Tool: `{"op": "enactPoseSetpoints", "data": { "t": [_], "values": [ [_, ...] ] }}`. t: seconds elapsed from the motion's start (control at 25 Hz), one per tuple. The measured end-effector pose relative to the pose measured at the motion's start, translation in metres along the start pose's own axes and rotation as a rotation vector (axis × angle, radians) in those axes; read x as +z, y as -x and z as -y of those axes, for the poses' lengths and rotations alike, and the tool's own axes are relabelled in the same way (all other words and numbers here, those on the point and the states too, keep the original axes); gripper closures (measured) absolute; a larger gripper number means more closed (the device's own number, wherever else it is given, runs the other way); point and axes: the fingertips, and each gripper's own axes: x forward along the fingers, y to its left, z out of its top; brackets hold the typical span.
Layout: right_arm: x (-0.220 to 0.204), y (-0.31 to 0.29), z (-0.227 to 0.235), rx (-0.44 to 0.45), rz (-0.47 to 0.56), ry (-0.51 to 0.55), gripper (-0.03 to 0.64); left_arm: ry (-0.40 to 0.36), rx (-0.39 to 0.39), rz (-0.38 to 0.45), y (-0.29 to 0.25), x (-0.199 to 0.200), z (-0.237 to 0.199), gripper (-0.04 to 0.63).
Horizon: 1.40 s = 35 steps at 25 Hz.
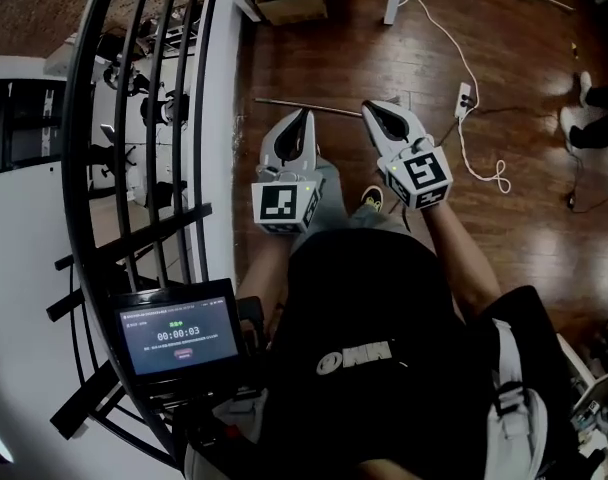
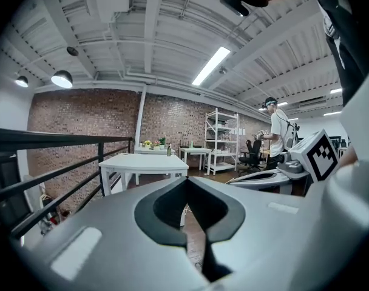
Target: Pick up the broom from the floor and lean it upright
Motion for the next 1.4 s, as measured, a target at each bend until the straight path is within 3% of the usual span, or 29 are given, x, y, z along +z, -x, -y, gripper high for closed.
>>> {"op": "enactPoseSetpoints", "data": {
  "t": [0.2, 0.48, 0.68, 0.84, 1.0, 1.16, 1.2, 1.24, 1.28, 1.4],
  "values": [
    [-0.008, -0.052, 0.014, -0.028, -0.066, -0.018, 0.614, 0.046, -0.016, -0.035, -0.035, -0.013, -0.051, 0.581],
    [0.007, -0.144, 0.022, -0.017, -0.145, 0.036, 0.614, 0.123, 0.0, -0.073, -0.081, -0.031, -0.145, 0.581],
    [-0.005, -0.188, 0.019, 0.035, -0.282, 0.063, 0.612, 0.178, 0.05, -0.103, -0.1, -0.042, -0.209, 0.581],
    [-0.031, -0.209, 0.019, 0.074, -0.406, 0.08, 0.612, 0.197, 0.064, -0.131, -0.109, -0.057, -0.237, 0.581],
    [-0.091, -0.223, 0.017, 0.117, -0.602, 0.071, 0.612, 0.235, 0.086, -0.177, -0.106, -0.095, -0.257, 0.581],
    [-0.169, -0.232, 0.041, 0.211, -0.786, 0.008, 0.611, 0.242, 0.088, -0.319, -0.122, -0.151, -0.241, 0.581],
    [-0.194, -0.235, 0.046, 0.247, -0.841, -0.002, 0.583, 0.247, 0.092, -0.361, -0.125, -0.17, -0.238, 0.581],
    [-0.22, -0.239, 0.05, 0.281, -0.905, -0.005, 0.496, 0.259, 0.098, -0.397, -0.127, -0.189, -0.238, 0.581],
    [-0.247, -0.243, 0.053, 0.31, -0.967, 0.002, 0.453, 0.28, 0.11, -0.425, -0.127, -0.207, -0.24, 0.581],
    [-0.324, -0.262, 0.06, 0.368, -1.097, 0.074, 0.429, 0.355, 0.165, -0.514, -0.117, -0.271, -0.252, 0.581]
  ]
}}
